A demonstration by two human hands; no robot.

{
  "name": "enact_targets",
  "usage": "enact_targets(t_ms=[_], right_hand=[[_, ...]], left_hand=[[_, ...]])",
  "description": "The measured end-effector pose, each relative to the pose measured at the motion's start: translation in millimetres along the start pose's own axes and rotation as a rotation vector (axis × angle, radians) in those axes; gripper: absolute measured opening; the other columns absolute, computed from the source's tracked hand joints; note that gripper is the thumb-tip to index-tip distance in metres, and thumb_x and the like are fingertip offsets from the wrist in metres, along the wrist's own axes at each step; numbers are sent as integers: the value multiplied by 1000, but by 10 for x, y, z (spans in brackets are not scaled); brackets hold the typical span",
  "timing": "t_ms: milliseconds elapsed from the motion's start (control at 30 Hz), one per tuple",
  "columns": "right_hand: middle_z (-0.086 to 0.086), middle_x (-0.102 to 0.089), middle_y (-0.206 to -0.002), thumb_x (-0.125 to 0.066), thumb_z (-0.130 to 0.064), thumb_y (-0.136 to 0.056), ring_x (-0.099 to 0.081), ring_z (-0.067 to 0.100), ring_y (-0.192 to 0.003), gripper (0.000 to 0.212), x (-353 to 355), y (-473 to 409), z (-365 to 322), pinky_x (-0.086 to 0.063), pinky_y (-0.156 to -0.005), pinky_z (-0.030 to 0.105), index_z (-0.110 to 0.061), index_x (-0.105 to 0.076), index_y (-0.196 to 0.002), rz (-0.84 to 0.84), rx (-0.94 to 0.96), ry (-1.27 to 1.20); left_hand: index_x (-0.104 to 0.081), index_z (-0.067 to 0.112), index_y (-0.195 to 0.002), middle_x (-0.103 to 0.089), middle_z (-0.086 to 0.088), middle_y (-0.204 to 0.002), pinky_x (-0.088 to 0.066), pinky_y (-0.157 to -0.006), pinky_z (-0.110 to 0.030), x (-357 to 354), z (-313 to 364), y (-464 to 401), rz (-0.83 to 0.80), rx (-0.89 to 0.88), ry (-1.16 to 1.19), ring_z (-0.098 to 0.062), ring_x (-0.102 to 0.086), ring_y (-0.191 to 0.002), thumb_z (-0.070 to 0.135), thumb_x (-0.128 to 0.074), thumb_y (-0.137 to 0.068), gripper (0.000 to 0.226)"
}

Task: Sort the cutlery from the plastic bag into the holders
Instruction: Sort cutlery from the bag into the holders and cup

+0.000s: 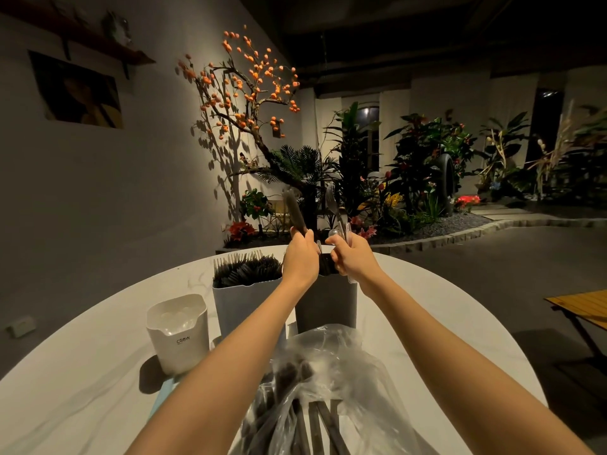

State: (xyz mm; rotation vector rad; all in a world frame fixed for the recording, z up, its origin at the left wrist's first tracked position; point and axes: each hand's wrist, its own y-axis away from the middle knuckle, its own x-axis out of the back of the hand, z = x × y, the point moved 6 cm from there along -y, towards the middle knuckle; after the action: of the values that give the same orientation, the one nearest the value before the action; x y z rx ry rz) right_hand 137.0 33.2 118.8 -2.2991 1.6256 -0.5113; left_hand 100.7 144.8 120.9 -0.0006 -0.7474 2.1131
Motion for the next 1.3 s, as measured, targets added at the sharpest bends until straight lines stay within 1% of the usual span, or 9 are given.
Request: enact_targets(t_ms=[100,167,267,400,600,767,967,1067,1300], right_hand=[[4,-49,-58,-44,-17,-101,-43,0,-36,25,-3,-8,43,-35,-38,13,-12,-52,-77,8,-27,18],[3,-50,-60,-44,-19,-102,-44,0,-37,26,-2,1,60,-35,-39,13,-16,-52,-77,5,-41,24],[3,-49,-58,-44,-18,-102,-42,1,-35,26,-11,29,64,-34,-38,13,-16,-52,-77,-6,-46,-5],[2,-50,-56,-43,-17,-102,-41,3,-36,26,-15,53,58,-34,-39,15,-17,-52,-77,-10,-48,-4],[2,-50,-57,-45,-21,-102,-41,4,-38,25,-65,96,16,-33,-39,15,-15,-52,-78,-61,-42,-5],[2,-49,-56,-45,-26,-102,-39,7,-39,27,-215,212,-36,-31,-40,16,-7,-51,-84,-236,-39,9],[3,-49,-59,-39,-26,-104,-40,5,-39,31,-410,306,-69,-31,-38,14,-10,-50,-80,-372,-74,38],[4,-48,-57,-39,-24,-104,-37,6,-38,32,-527,353,-82,-30,-38,16,-11,-51,-77,-425,-65,36],[3,-50,-61,-45,-20,-101,-35,8,-40,18,-748,486,-57,-26,-38,17,-10,-52,-89,-494,-132,176]], left_hand=[[-50,10,-89,-58,-16,-93,-46,-88,-50,-24,-77,28,-11,-47,-195,-33,-56,-93,27,-33,-104,28],[-56,7,-104,-60,-15,-101,-47,-90,-50,-57,-111,47,-31,-79,-243,-32,-56,-100,30,-39,-102,29],[-34,9,-140,-61,-10,-113,-51,-92,-42,-29,-94,73,-34,-78,-163,-25,-60,-103,28,-46,-100,46],[-15,13,-150,-52,3,-111,-45,-80,-25,69,56,100,-6,-176,-110,-11,-58,-91,14,-51,-99,63],[-41,8,-141,-56,-7,-128,-40,-94,-23,102,100,81,41,-204,-75,-13,-52,-113,19,-39,-104,39],[-42,8,-135,-62,-8,-115,-46,-87,-27,164,170,71,51,-126,89,-16,-57,-102,24,-42,-103,36],[-47,9,-122,-57,7,-91,-44,-80,-26,318,121,79,102,-19,163,-14,-57,-91,25,-54,-98,30],[-46,16,-109,-62,1,-90,-53,-83,-35,430,20,94,125,67,234,-20,-63,-91,23,-58,-96,20],[-44,11,-114,-65,-5,-94,-55,-81,-39,809,-91,198,262,115,222,-20,-63,-86,23,-55,-97,24]])
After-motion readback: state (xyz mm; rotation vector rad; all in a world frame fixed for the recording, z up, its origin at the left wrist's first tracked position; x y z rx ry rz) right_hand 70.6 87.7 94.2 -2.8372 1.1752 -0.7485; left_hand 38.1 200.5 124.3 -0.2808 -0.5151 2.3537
